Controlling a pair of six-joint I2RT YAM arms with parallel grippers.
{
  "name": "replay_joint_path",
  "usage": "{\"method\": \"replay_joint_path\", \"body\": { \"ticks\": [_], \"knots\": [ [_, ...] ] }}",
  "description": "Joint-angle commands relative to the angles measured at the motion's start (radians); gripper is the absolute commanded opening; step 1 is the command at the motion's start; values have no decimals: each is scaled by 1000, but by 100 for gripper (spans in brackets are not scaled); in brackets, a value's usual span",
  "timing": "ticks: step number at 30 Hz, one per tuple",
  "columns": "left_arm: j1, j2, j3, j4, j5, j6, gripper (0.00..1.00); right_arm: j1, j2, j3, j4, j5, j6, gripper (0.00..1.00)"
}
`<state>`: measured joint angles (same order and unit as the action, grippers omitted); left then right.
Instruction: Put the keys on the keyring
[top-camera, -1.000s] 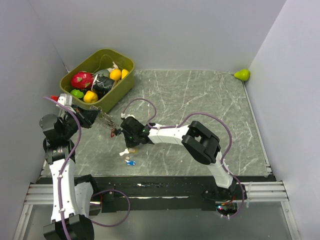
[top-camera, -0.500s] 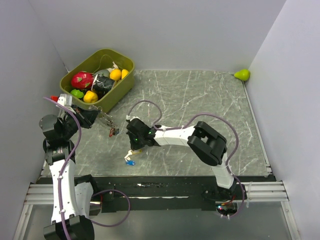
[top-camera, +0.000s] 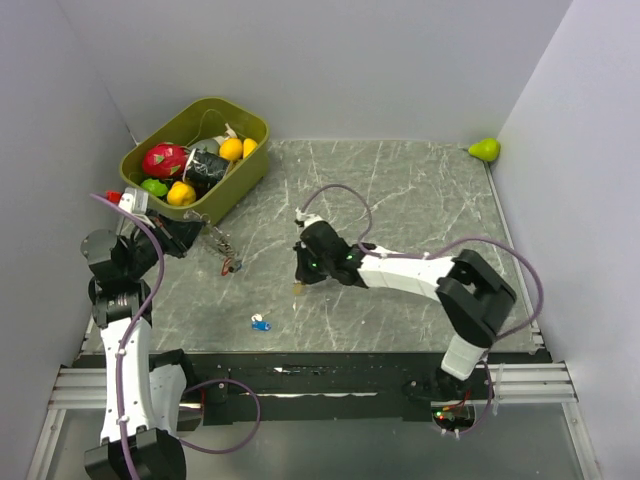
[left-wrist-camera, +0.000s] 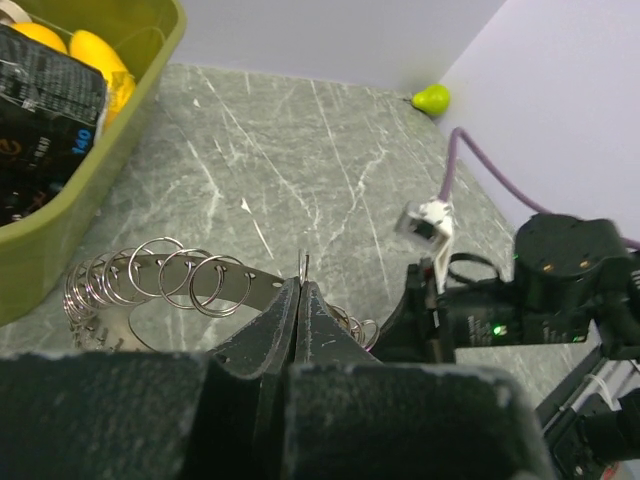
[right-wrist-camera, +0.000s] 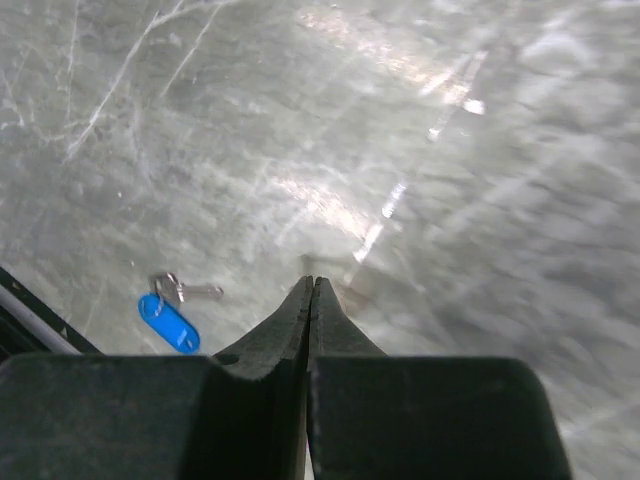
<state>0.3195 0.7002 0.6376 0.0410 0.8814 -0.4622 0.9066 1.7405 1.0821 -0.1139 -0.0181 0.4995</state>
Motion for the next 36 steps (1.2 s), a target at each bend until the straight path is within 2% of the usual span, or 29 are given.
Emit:
{"method": "replay_joint_path", "body": {
  "ticks": [1, 10, 23, 31, 36],
  "knots": [
    [-23, 4, 7, 92, 42, -21, 1, -37, -136, -74, 56, 15, -55, 0],
    [-148, 13, 13, 39, 24, 51, 1, -72, -367, -212, 141, -23, -182, 0],
    [-405, 22, 20, -69, 87, 192, 1, -72, -732, -412, 312, -161, -352, 0],
    [-522, -11, 1, -49, 111, 207, 1, -72, -895, -504, 447, -301, -371, 0],
    [-585, -57, -35, 26, 119, 209, 1, -72, -923, -513, 482, -399, -388, 0]
  ]
}}
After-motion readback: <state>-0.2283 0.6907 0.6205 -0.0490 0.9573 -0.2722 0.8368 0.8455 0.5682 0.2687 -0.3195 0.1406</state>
